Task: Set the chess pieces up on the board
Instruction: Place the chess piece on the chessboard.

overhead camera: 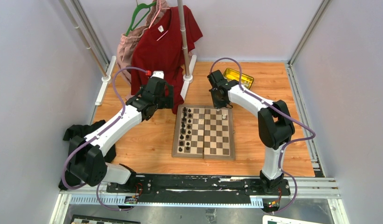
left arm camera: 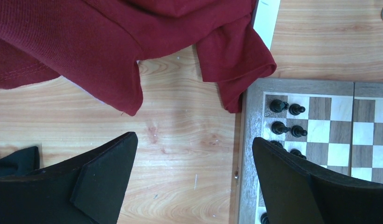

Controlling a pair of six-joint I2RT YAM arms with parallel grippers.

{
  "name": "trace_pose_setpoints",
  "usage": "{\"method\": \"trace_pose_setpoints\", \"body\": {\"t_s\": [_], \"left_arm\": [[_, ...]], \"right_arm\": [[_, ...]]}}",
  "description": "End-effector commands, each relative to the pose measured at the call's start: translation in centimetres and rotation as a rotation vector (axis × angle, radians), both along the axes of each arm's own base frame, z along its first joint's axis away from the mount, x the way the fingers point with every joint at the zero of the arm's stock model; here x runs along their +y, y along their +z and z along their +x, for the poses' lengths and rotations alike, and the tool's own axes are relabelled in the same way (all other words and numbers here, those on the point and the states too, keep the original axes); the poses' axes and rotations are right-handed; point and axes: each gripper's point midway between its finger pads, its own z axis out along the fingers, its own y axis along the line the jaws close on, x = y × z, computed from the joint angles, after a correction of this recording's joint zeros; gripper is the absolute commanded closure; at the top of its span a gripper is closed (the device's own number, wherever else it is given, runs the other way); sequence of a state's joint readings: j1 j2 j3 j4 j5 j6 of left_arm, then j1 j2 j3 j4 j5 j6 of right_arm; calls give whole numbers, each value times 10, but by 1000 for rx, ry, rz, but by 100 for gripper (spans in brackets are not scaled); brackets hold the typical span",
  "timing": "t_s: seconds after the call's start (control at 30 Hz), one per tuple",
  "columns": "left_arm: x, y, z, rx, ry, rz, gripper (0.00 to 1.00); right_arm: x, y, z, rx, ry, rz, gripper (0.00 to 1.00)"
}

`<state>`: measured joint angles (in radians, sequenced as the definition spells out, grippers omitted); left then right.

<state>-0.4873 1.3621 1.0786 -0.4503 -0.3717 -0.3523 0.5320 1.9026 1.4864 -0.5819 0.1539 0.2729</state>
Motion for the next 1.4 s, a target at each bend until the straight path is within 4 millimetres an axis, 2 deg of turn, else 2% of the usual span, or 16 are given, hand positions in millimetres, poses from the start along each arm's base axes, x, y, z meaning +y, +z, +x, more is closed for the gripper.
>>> {"method": "trace_pose_setpoints", "body": {"t_s": [0.0,0.73,0.83,0.97,1.07,1.2,1.37], "left_arm": [[0,7,-1,-26,6,-30,0],[0,1,-1,-14,3,-25,0],[0,1,-1,-12,-1,-22,0],[-1,1,0,-11,-5,-21,0],[-2,2,1,-12,-7,-21,0],[-3,6,4,-18,-8,-16,0],[-3,9,7,-24,-9,-11,0]], "right_arm": [[3,8,-13,9,6,12,100],[1,-7,-24,50,1,-1,100],[1,-9,-25,54,4,-5,92],[2,-7,-25,52,12,-1,64],[3,-3,-23,42,18,5,56],[6,12,-16,12,28,13,56],[15,52,8,-92,25,48,57]]}}
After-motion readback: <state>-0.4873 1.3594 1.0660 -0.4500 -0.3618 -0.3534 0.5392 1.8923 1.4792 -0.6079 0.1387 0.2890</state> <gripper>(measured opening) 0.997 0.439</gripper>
